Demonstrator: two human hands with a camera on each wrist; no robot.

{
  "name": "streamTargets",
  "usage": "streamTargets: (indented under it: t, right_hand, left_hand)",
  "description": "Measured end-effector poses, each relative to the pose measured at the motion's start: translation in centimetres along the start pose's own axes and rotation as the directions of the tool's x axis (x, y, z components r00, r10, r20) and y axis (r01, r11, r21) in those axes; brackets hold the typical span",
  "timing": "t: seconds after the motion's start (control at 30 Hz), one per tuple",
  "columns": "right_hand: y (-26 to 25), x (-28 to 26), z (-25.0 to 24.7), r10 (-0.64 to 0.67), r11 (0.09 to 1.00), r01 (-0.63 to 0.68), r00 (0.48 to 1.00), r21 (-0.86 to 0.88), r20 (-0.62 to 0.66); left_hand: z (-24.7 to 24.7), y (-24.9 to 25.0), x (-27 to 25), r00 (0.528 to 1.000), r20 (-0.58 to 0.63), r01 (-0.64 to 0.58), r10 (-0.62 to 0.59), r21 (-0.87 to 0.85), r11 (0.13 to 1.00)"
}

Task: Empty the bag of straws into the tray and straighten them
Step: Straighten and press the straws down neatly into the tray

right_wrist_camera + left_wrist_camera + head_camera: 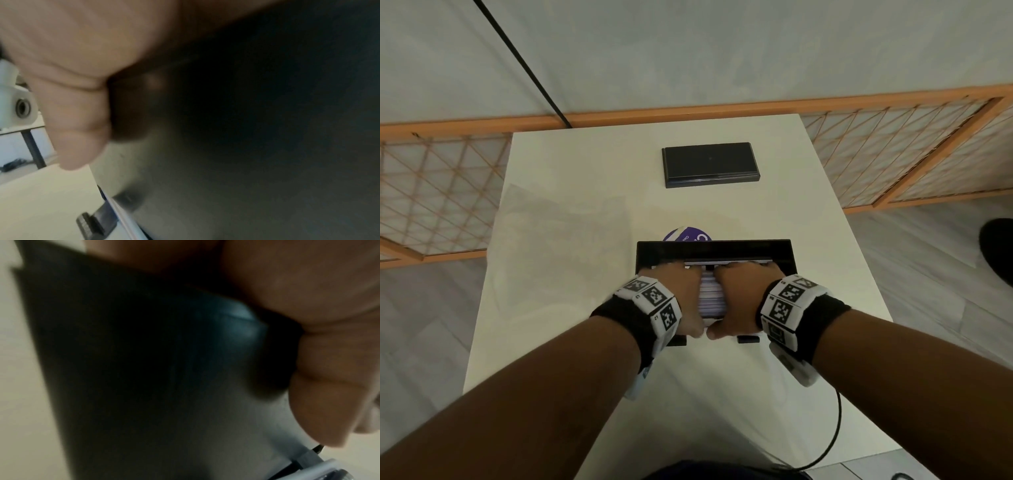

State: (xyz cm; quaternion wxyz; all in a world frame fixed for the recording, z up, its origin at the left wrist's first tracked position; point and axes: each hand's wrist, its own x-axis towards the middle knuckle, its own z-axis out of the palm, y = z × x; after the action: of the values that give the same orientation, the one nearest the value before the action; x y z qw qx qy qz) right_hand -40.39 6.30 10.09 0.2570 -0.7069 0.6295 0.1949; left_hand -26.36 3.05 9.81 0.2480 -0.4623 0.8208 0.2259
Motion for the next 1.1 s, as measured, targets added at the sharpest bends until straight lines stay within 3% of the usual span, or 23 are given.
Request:
streamTargets:
  t: [0.2, 0.4, 0.6, 1.1]
  right_hand:
    - [0.0, -0.1, -0.1, 0.043, 0.997, -0.043, 0.999, -0.062, -0.001]
    - [0.1, 0.1, 0.5, 0.069, 0.997, -0.068, 0.998, 0.027, -0.015]
    - [0.4, -0.1, 0.5, 0.086, 0.996, -0.086, 0.996, 0.005, -0.012]
    - [-0.2, -1.0, 0.7, 0.063, 0.996, -0.06, 0.997, -0.059, 0.047]
  left_hand:
    - [0.1, 0.1, -0.1, 1.0, -0.019, 0.01, -0.01, -0.002, 1.0]
    - [0.5, -0.1, 0.0, 0.998, -0.053, 0.012, -0.013, -0.033, 0.999]
    - [0.8, -0.2, 0.1, 0.998, -0.065, 0.012, -0.013, -0.011, 1.0]
    - [0.9, -0.3, -1.5, 0.999, 0.024, 0.032, -0.033, 0.011, 0.999]
